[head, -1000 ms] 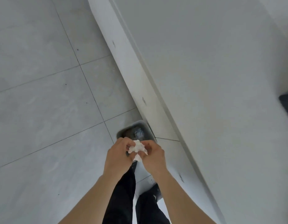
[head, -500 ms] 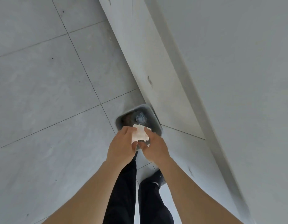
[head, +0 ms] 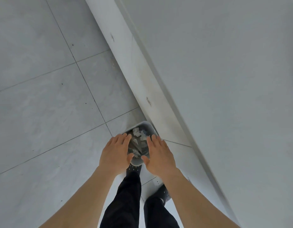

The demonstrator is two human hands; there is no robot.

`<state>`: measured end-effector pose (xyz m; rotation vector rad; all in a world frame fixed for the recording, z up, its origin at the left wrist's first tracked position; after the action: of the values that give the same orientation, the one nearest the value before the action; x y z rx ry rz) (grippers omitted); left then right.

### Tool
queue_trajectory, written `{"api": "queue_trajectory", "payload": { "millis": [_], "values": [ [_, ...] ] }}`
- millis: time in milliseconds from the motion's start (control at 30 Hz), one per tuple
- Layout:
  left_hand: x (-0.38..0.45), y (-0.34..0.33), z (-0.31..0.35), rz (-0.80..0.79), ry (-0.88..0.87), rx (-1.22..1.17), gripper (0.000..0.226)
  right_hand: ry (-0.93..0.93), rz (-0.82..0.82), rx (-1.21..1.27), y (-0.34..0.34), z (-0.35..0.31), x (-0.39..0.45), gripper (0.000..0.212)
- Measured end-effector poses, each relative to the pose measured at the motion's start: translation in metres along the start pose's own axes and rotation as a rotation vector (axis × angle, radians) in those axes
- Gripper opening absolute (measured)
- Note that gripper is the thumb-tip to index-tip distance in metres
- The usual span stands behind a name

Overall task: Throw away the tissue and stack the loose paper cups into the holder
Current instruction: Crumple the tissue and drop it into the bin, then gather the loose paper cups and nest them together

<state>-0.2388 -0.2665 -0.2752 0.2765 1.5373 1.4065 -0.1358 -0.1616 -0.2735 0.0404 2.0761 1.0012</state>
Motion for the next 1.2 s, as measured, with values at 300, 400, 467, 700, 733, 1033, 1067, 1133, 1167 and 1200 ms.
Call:
{"api": "queue_trajectory", "payload": {
  "millis": [300, 400, 467, 700, 733, 1033, 1067, 1133, 1167, 1200],
  "values": [
    [-0.024, 0.122, -0.009, 0.149, -0.007, 0.032, 0.075, 0.111, 0.188, -0.014, 0.096, -0.064, -0.044, 0.079],
    [-0.03, 0.171, -0.001, 0.212, -0.02, 0.041, 0.074, 0.135, 0.281, 0.002, 0.134, -0.078, -0.062, 0.078],
    [-0.033, 0.202, 0.009, 0.268, -0.038, 0.051, 0.073, 0.146, 0.345, -0.005, 0.162, -0.082, -0.076, 0.079],
    [-0.023, 0.275, 0.081, 0.366, -0.185, 0.079, 0.075, 0.05, 0.547, 0.029, 0.247, -0.031, -0.138, 0.077],
    [-0.02, 0.282, 0.1, 0.377, -0.225, 0.082, 0.075, 0.016, 0.572, 0.045, 0.257, -0.017, -0.15, 0.077],
    [-0.027, 0.285, 0.326, 0.365, -0.644, 0.162, 0.078, -0.372, 0.807, 0.182, 0.272, 0.154, -0.29, 0.076],
    [-0.034, 0.279, 0.351, 0.357, -0.688, 0.166, 0.078, -0.416, 0.822, 0.199, 0.267, 0.173, -0.307, 0.076],
    [-0.049, 0.266, 0.4, 0.334, -0.77, 0.177, 0.078, -0.495, 0.85, 0.232, 0.253, 0.21, -0.342, 0.076],
    [-0.057, 0.258, 0.424, 0.318, -0.811, 0.187, 0.078, -0.529, 0.865, 0.249, 0.247, 0.228, -0.36, 0.076],
    [-0.065, 0.249, 0.446, 0.3, -0.851, 0.198, 0.079, -0.557, 0.88, 0.263, 0.239, 0.245, -0.376, 0.076]
  ]
}}
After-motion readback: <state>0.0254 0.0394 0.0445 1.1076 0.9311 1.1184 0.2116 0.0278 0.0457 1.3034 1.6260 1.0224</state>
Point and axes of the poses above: each hand's wrist, its own x-axis towards the middle knuckle, its own y-axis out of the back of the hand, z = x × y, the point moved 8 cm from there along x, towards the middle knuckle, and after that the axes turned 9 degrees about x, right-handed, at the moved point
